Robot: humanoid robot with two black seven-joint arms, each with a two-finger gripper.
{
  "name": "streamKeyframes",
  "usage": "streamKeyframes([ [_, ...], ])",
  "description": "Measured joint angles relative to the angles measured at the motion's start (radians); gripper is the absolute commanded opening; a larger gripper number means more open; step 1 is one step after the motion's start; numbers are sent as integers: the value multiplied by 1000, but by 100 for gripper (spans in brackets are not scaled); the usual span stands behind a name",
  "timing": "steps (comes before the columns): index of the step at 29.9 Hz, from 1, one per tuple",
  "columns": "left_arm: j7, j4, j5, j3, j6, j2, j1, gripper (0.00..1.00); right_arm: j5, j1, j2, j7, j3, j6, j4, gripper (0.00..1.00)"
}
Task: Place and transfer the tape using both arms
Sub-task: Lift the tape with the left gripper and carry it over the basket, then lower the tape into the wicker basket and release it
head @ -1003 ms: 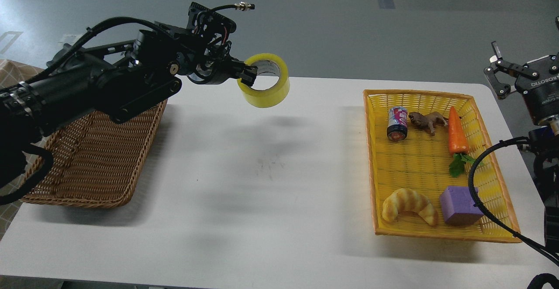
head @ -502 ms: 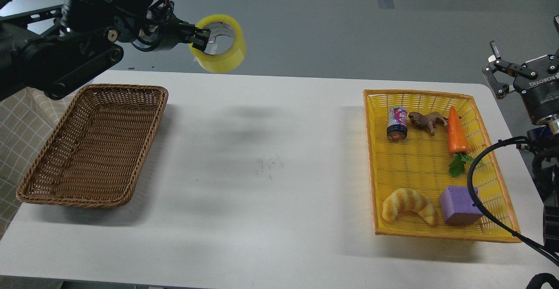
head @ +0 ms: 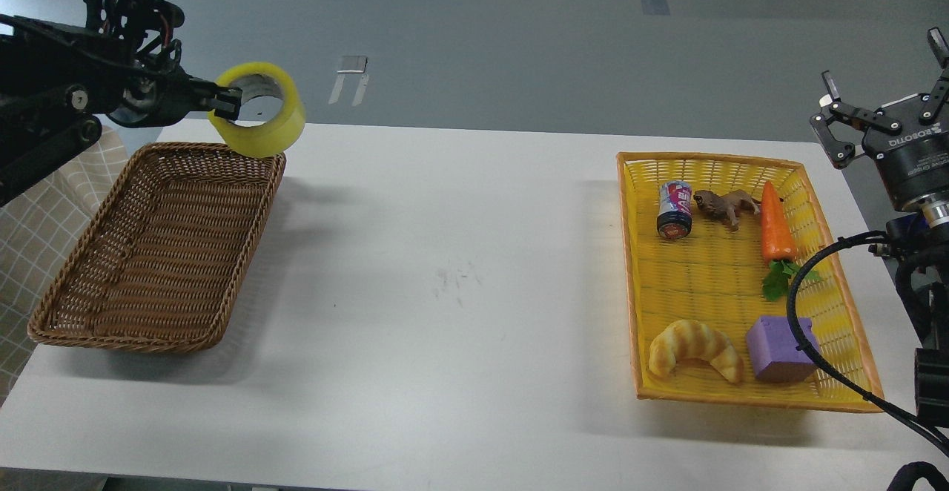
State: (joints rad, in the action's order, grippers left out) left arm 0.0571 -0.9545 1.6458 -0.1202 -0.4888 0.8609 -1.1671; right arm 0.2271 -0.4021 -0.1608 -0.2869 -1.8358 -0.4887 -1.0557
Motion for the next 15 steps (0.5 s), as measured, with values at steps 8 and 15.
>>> streamKeyframes([
  [8, 6, 1, -2, -1, 0, 87, 63, 0, 0, 4, 1, 0, 1, 0, 0, 100],
  [15, 9, 0, -4, -3, 0, 111, 120, 0, 0, 14, -1, 0, 1, 0, 0, 100],
])
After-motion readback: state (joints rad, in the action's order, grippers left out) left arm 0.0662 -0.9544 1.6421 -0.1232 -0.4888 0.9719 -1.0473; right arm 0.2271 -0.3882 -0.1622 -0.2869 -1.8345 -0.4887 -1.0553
